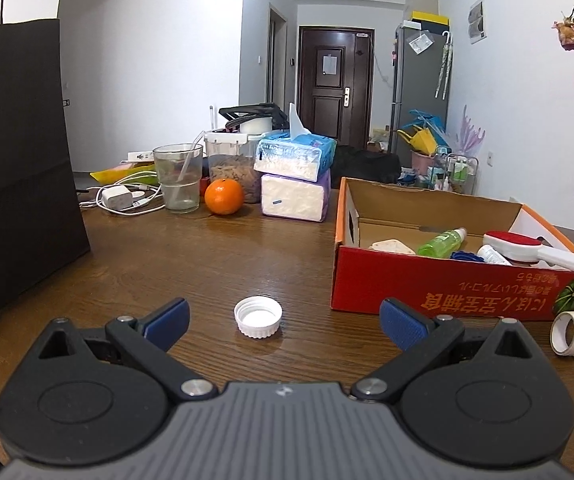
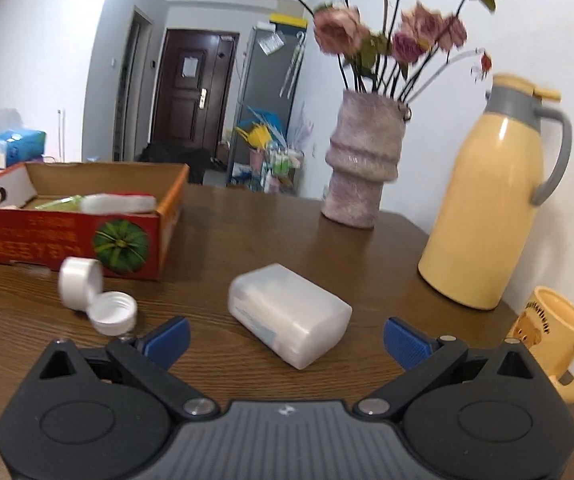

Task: Organize rigid objects
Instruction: 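Move the left tool to the white cap while the right tool reaches the white container, then grasp the white cap with the left tool while the right tool grasps the white container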

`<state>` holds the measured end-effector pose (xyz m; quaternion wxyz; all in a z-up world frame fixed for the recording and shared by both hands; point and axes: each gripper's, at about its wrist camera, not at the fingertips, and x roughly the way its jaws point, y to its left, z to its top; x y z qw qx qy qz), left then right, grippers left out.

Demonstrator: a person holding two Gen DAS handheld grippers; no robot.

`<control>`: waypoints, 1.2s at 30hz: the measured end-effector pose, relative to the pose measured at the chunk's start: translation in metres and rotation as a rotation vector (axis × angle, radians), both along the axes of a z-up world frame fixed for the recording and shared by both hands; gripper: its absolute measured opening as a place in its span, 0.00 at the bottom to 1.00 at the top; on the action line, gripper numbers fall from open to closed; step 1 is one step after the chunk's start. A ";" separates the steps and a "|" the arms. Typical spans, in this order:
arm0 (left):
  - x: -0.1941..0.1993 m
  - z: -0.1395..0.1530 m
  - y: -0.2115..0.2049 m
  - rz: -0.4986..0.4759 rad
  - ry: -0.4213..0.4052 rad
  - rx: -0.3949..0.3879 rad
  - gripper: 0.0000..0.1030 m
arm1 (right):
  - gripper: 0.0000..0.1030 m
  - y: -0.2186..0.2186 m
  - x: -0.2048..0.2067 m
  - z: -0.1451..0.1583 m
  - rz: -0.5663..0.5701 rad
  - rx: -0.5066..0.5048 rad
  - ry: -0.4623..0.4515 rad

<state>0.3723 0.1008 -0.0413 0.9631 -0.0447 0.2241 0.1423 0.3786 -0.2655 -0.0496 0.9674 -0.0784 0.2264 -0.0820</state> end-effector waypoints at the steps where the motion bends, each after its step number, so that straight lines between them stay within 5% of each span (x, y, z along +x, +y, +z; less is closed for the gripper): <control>1: 0.000 0.000 0.000 0.002 0.002 0.001 1.00 | 1.00 -0.003 0.007 -0.002 -0.006 0.004 0.009; 14: 0.012 -0.008 0.012 0.036 0.046 -0.015 1.00 | 1.00 -0.028 0.092 -0.021 0.042 -0.038 0.107; 17: 0.017 -0.011 0.016 0.047 0.064 -0.020 1.00 | 0.90 -0.034 0.106 -0.028 0.066 -0.002 0.158; 21: 0.025 -0.016 0.021 0.054 0.096 -0.028 1.00 | 0.64 -0.047 0.104 -0.027 0.079 0.109 0.158; 36: 0.061 -0.034 0.041 0.060 0.171 -0.003 1.00 | 0.63 -0.038 0.082 -0.020 0.041 0.100 0.059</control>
